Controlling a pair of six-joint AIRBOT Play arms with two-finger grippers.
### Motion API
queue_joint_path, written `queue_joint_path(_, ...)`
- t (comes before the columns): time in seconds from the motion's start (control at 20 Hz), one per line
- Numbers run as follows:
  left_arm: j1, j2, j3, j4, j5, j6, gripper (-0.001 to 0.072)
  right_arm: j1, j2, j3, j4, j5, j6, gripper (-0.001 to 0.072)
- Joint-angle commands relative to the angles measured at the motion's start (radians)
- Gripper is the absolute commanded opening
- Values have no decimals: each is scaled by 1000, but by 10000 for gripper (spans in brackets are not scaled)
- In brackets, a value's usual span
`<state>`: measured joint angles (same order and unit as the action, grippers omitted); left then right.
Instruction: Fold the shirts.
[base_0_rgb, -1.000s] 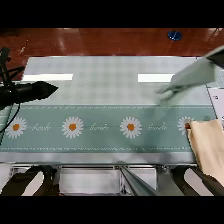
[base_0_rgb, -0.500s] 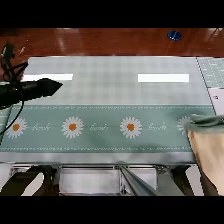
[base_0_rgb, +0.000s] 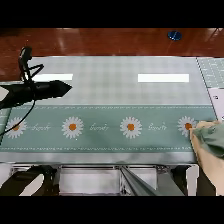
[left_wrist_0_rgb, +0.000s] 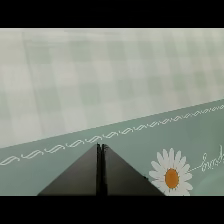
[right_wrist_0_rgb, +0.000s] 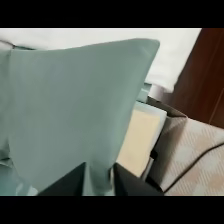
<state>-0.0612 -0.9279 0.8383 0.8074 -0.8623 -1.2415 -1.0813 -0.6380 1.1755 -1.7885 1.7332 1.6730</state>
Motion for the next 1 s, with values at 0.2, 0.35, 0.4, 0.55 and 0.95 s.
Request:
queue_joint_path(0.2,-3,-110,21,1,44,0,27,-2,-76,-146,-84,104,19,335)
queue_joint_path(0.35,42,-166,172,1,-2,0,27,42,-214,1,145,46,5,103)
queue_joint_path(0.4,53,-181,241,1,-21,0,27,96,-262,66,260,6,3,25)
queue_joint_path(0.55,46,-232,497,1,-70,-3,26,378,-393,226,580,-196,-7,18)
queue_joint_path(0.95,-165,-298,496,429,-139,-203,26,1318,-745,279,274,-575,-43,16)
